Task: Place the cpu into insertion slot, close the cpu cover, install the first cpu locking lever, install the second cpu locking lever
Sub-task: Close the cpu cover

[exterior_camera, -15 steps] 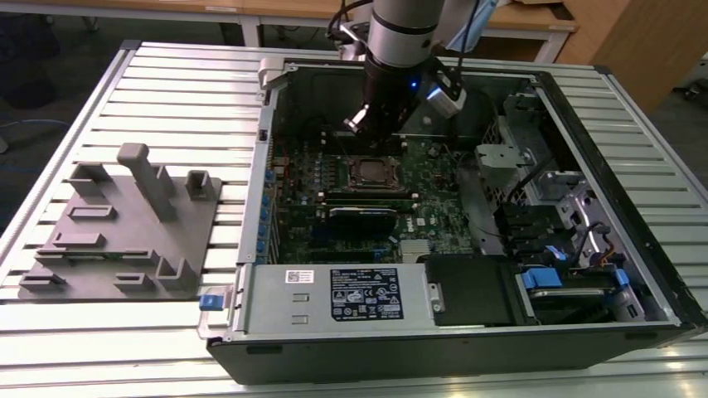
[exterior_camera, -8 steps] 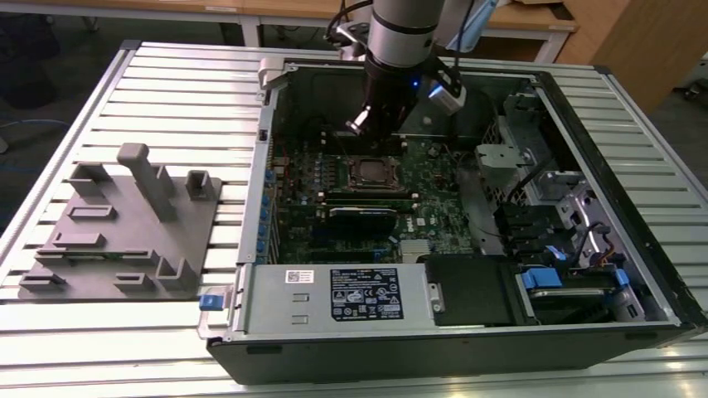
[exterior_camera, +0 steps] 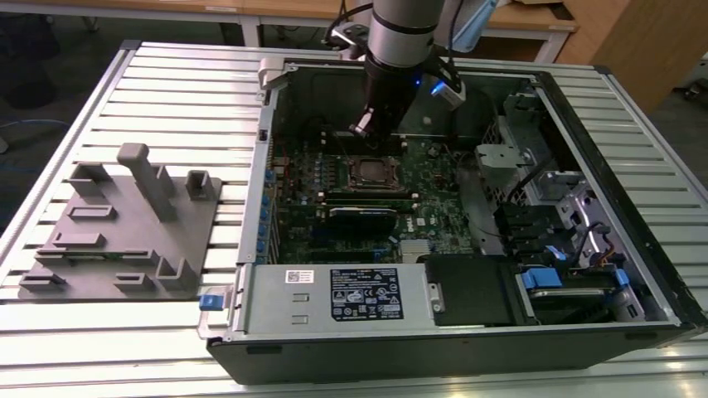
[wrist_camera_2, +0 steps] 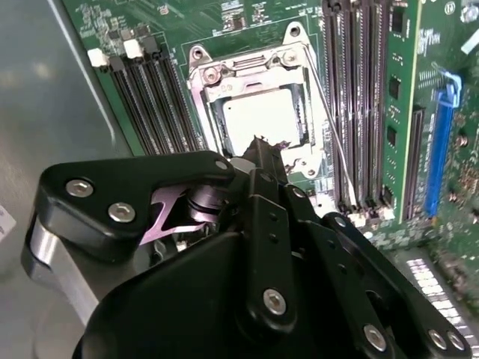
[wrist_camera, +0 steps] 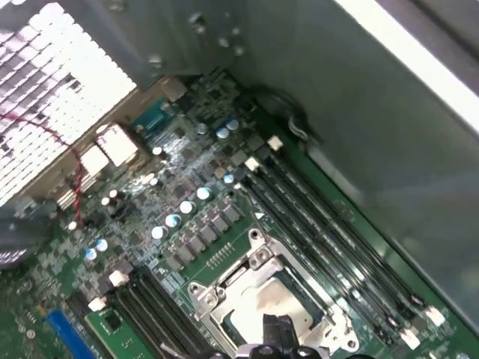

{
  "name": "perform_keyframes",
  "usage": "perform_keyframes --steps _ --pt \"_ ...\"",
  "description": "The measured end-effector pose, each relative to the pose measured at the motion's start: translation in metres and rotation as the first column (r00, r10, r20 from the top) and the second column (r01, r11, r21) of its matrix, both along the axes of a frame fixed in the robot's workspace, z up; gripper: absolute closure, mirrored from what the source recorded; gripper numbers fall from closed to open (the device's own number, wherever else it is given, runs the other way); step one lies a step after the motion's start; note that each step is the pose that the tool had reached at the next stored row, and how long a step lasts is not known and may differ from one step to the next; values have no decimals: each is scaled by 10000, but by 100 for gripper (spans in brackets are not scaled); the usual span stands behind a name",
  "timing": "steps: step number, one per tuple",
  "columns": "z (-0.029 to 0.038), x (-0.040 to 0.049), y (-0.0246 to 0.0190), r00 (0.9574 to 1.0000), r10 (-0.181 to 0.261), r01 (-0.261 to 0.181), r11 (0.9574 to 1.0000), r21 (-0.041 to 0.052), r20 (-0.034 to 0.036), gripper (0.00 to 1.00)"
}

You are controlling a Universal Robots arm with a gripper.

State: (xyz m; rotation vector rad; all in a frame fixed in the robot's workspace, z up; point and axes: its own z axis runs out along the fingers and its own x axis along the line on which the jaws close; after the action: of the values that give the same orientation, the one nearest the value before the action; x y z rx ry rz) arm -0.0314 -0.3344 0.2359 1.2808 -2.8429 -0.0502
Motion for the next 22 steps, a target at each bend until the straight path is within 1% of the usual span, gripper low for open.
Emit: perform_keyframes --steps 1,3,5,8,10,12,14,16,18,20,22 --pt "0 0 0 9999 104 -104 9999 0 0 90" --pt "0 0 0 9999 112 -112 9999 -1 -1 90" --pt "-2 1 0 10000 -18 18 10000 -1 -1 90" --pt "-6 1 0 9988 -480 480 9988 0 -1 90" --pt "-9 1 0 9965 -840 840 9965 -1 -1 90" --pt "-12 1 0 9928 -1198 1198 9928 -1 -1 90" --pt "-16 1 0 9878 -1554 1554 9878 -1 -1 90" --pt "-19 1 0 9813 -1924 1924 9813 -1 -1 90" --pt "-22 1 0 9738 -2275 2275 9738 0 -1 90" --pt "-26 1 0 9650 -2623 2623 9650 -1 -1 90" --pt "-29 1 0 9544 -2985 2985 9544 -1 -1 90"
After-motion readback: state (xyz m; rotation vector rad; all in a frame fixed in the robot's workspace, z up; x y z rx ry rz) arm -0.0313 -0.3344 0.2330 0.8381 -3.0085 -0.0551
